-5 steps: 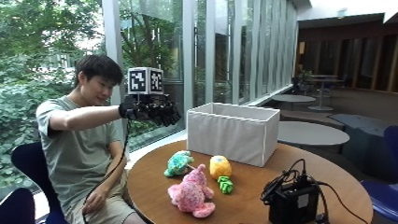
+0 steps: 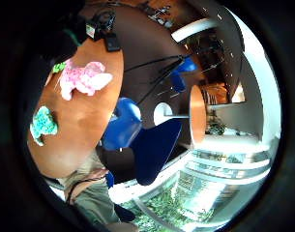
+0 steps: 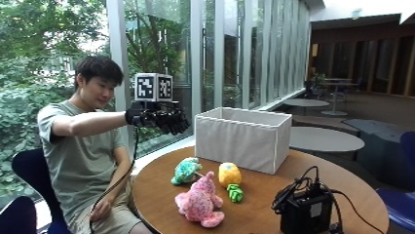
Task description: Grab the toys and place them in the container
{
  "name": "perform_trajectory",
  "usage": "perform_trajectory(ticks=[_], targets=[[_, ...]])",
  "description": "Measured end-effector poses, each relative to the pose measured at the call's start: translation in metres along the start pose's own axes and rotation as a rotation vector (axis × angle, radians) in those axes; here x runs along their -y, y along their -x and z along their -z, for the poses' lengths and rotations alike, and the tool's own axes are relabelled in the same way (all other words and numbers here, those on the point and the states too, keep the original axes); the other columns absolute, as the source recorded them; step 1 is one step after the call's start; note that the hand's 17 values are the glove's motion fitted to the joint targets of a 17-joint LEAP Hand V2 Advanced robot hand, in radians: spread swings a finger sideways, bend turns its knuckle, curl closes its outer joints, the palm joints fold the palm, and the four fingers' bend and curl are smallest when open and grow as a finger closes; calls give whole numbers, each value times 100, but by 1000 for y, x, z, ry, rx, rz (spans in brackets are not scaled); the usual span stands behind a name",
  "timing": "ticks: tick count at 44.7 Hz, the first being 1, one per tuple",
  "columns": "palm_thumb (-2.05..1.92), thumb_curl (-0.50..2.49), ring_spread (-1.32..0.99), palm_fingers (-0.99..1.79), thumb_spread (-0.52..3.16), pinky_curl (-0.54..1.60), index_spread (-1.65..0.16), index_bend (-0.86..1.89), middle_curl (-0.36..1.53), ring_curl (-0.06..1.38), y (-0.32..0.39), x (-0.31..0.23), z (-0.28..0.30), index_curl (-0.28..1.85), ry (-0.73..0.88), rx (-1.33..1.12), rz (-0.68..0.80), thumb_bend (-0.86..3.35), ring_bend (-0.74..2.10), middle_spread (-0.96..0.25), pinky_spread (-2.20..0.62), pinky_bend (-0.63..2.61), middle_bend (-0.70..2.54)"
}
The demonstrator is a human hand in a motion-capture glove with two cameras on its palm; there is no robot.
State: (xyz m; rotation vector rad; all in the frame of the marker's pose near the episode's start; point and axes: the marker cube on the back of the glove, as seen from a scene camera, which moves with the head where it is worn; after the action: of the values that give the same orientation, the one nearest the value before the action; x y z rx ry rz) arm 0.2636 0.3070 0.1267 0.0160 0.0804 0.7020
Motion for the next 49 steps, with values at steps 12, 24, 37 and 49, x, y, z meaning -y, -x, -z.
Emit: perform_trajectory(ticks=[12,24,37,49], targets=[[-11,3,-25,29,123,26,-23,13,17,21,-25,-9,-3,7,12,-11,-49,-6,65,-16,-18,66,27],[-11,5,-27,17,136,31,-25,15,24,25,-41,25,7,13,66,-14,20,-6,68,-16,-18,73,31],[-2,14,-21,-20,130,34,-24,7,29,23,-48,83,-48,12,242,119,57,-2,54,-9,-11,82,29],[5,23,-11,-19,119,36,-26,12,28,20,-36,109,-211,13,475,128,80,-1,36,-9,-1,89,13]])
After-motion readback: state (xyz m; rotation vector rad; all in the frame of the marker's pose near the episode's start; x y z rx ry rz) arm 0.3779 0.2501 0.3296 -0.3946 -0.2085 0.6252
